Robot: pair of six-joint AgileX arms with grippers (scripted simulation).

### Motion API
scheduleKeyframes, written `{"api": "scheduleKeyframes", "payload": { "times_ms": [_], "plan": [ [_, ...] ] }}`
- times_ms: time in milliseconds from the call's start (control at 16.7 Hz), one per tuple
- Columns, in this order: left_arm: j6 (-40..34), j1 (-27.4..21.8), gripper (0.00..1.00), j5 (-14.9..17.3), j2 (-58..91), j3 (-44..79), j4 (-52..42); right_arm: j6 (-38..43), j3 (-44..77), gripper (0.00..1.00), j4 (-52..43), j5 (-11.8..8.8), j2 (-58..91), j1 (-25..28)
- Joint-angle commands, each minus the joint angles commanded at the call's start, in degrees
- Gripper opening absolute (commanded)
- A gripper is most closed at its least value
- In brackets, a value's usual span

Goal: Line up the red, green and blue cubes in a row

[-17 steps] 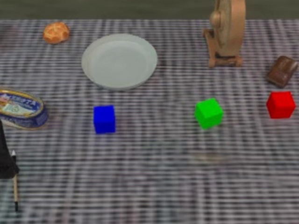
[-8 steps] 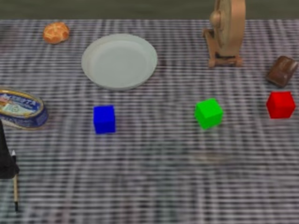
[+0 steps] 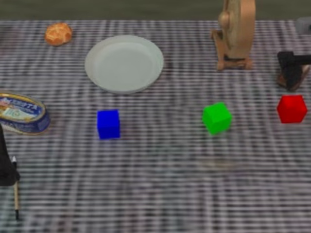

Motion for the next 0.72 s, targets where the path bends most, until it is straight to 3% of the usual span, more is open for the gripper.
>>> {"api": "scheduleKeyframes", "payload": {
  "times_ms": [300,720],
  "plan": [
    [0.0,0.0,1.0,0.0,0.0,0.0,0.0,0.36,11.13,1.0,-6.26,-0.1,11.9,0.42],
    [0.0,0.0,1.0,0.0,0.0,0.0,0.0,0.35,11.65,1.0,-6.39,-0.1,12.55,0.14]
  ]
}}
